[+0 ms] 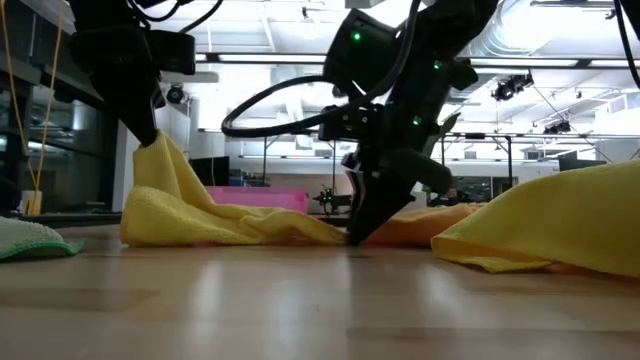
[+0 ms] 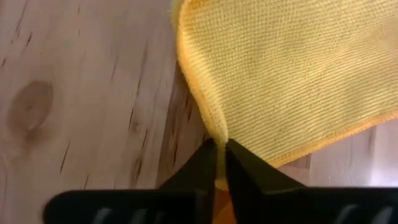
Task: Fold microfiber towels
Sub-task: Fold the top yellow microfiber towel
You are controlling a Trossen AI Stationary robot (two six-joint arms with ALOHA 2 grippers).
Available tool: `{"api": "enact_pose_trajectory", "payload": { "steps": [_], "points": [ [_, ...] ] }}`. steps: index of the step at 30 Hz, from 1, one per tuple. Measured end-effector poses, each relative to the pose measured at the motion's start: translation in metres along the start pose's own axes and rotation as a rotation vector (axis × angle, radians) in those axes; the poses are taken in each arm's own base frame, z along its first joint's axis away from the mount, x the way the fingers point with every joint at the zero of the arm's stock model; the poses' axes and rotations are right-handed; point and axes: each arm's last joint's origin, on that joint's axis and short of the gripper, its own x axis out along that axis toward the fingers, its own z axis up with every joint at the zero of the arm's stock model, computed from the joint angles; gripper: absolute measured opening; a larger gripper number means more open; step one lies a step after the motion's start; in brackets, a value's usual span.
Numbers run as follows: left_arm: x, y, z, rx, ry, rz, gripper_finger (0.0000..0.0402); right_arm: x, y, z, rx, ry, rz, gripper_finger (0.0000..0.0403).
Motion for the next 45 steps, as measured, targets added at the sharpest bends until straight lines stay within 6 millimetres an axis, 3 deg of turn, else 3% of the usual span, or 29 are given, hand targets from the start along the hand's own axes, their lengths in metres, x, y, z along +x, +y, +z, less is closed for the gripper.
{"api": "enact_pose_trajectory", "payload": {
  "steps": [5,11,16,22,30,37,45],
  "points": [
    [-0.005,0.000,0.001,0.039,0.000,-0.016,0.0000,-0.009,-0.001,0.004,0.074,0.004,0.025,0.0005],
    [-0.026,0.000,0.014,0.130,-0.071,-0.039,0.0001,-0.065,-0.010,0.025,0.115,-0.134,0.053,0.0002],
    [-0.020,0.002,0.015,0.133,-0.065,-0.027,0.0007,-0.091,-0.019,0.024,0.209,-0.172,0.071,0.0001],
    [0.009,0.002,0.008,0.123,0.027,0.043,0.0039,-0.087,-0.019,0.019,0.235,-0.122,0.077,0.0001],
    [0.025,-0.005,0.015,0.119,0.031,0.023,0.0129,-0.086,-0.020,0.017,0.288,-0.100,0.081,0.0000],
    [0.011,-0.006,0.008,0.088,0.042,-0.056,0.0198,-0.086,-0.020,0.015,0.296,-0.084,0.082,0.0000],
    [-0.011,-0.019,-0.007,0.011,-0.068,-0.194,0.0211,-0.086,-0.020,0.015,0.297,-0.078,0.079,0.0000]
  ]
}}
